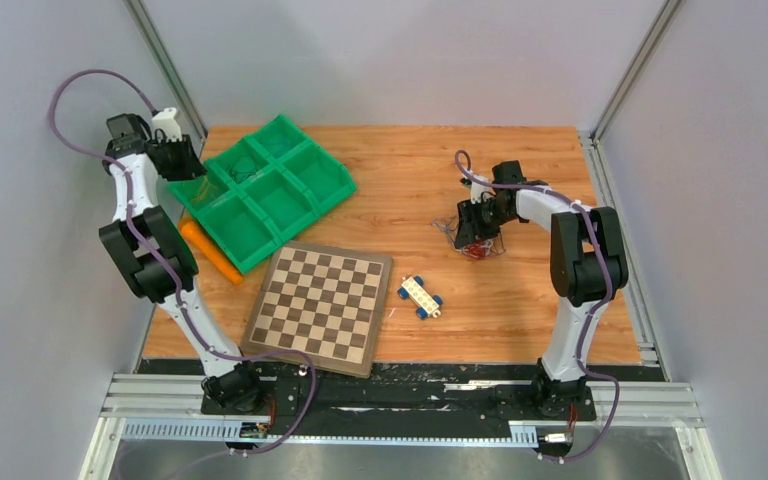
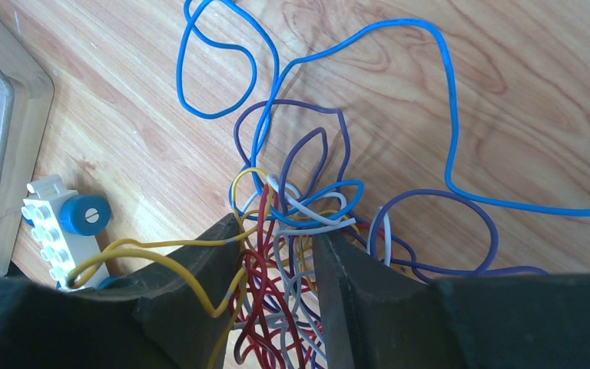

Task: Untangle the cables

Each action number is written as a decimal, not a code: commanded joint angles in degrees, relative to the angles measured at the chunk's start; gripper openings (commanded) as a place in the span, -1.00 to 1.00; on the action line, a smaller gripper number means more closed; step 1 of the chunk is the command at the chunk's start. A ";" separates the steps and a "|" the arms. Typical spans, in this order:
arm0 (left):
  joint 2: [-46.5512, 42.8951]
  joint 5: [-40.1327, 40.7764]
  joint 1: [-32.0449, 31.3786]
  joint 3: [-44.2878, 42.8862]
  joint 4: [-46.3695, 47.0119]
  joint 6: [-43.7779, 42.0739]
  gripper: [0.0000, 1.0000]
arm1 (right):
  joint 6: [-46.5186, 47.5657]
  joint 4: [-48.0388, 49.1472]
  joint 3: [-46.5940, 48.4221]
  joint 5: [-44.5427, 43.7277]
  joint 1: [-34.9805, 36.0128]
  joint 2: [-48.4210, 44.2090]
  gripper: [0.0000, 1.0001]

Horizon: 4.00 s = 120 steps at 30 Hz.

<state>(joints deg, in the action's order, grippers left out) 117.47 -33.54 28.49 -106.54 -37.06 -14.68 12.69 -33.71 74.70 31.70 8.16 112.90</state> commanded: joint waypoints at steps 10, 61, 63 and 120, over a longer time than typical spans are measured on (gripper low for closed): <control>-13.02 -1.32 -1.37 -3.21 -6.92 -1.20 0.96 | 8.27 -4.01 -0.87 5.31 -0.19 -3.71 -0.74; -19.10 -16.15 -65.67 36.20 44.48 9.80 -0.14 | 10.95 -8.11 -3.20 31.11 1.13 -30.65 -1.00; -19.27 -15.78 -65.72 35.74 43.81 9.97 -0.44 | 11.02 -8.12 -3.23 30.15 1.08 -30.38 -1.00; -23.37 -2.00 -25.29 -6.18 26.00 16.69 -1.00 | 15.90 -5.39 -4.50 -6.35 -3.24 -7.87 -0.83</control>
<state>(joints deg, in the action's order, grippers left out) 92.40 -38.54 1.63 -112.29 -13.04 6.26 28.60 -37.01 68.01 24.43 5.19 104.99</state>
